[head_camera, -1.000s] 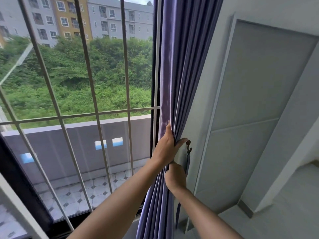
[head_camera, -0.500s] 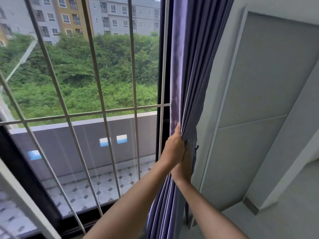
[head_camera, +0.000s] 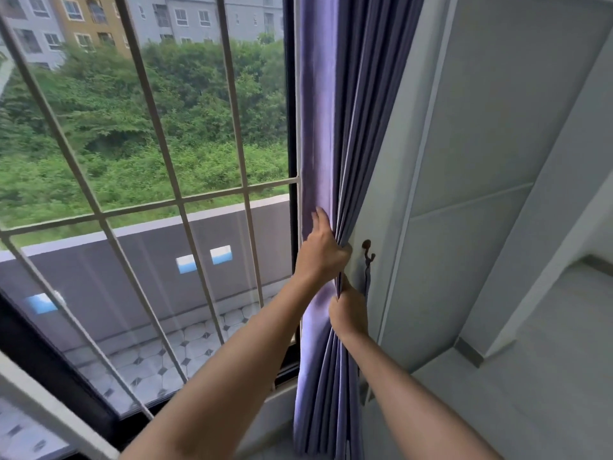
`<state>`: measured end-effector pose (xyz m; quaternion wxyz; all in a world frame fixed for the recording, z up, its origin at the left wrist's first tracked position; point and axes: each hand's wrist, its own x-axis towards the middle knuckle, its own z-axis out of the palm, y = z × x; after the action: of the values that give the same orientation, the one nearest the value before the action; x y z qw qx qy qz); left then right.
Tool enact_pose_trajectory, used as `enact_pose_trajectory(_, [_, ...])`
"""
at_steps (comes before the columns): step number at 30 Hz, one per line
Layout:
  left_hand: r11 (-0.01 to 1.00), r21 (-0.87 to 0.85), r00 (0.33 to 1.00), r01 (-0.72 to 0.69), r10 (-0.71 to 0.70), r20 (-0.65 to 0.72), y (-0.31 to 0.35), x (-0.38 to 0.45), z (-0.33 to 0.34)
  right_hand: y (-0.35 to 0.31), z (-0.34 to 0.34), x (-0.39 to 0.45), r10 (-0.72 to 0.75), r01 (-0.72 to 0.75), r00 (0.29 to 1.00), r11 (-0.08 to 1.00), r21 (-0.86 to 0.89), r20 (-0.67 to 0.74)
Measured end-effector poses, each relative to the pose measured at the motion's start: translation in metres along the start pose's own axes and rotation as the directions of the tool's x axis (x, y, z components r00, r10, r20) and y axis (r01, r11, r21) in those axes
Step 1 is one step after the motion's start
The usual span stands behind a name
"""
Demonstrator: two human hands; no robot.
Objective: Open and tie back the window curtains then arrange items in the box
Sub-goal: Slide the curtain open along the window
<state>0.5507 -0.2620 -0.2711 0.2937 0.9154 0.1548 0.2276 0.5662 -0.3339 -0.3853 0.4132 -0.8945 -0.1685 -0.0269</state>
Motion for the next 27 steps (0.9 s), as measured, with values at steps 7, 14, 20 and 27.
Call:
enact_pose_trajectory(7, [0.999, 0.016, 0.997, 0.035, -0.036, 0.064, 0.003, 0.014, 0.018, 0.01, -0.006, -0.005, 0.034, -0.034, 0.999, 0.997, 0.073, -0.007])
enact_pose_trajectory(14, [0.999, -0.024, 0.999, 0.042, -0.042, 0.005, 0.013, 0.022, 0.036, 0.036, 0.017, 0.006, 0.165, -0.16, 0.983, 0.984, 0.078, -0.075])
enact_pose_trajectory(20, [0.997, -0.063, 0.998, 0.042, -0.045, -0.043, 0.006, 0.034, 0.04, 0.07, 0.02, 0.022, 0.04, 0.007, 0.991, 0.937, -0.35, 0.129])
enact_pose_trajectory(27, [1.0, 0.003, 0.993, -0.004, 0.005, -0.12, 0.004, 0.041, 0.051, 0.053, 0.025, 0.04, -0.086, 0.094, 0.995, 0.98, 0.174, -0.051])
